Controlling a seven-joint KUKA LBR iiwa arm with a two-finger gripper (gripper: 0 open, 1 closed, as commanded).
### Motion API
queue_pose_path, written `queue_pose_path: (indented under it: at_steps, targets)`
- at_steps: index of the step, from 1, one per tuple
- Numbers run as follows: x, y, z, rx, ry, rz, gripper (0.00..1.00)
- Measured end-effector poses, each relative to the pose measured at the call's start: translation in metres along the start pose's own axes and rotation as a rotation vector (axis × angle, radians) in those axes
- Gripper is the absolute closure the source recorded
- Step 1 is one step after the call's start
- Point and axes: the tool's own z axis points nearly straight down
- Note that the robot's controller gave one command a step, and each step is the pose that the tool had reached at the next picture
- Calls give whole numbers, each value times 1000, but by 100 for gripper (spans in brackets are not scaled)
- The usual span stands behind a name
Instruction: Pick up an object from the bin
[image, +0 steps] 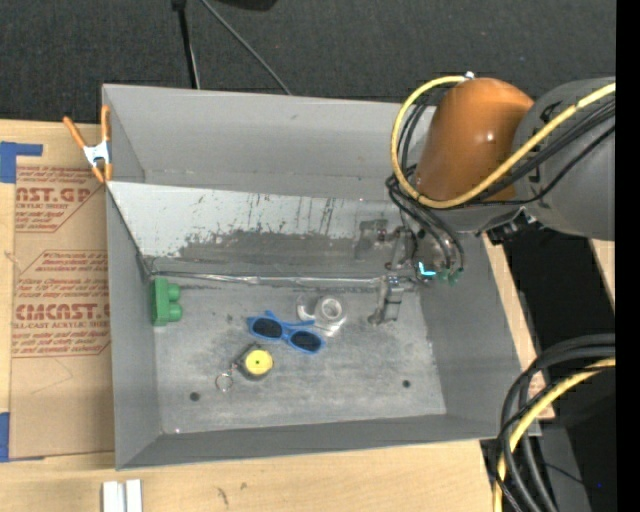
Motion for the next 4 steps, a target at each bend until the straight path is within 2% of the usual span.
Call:
queue_pose_path:
  at_steps: [1, 2, 3, 4]
  targets:
    - [3, 32, 87, 0, -1, -201, 0]
    - [25, 65, 122, 0, -17, -99, 0]
    - [25, 64, 122, 0, -14, -100, 100]
    - [26, 47, 122, 1, -13, -309, 100]
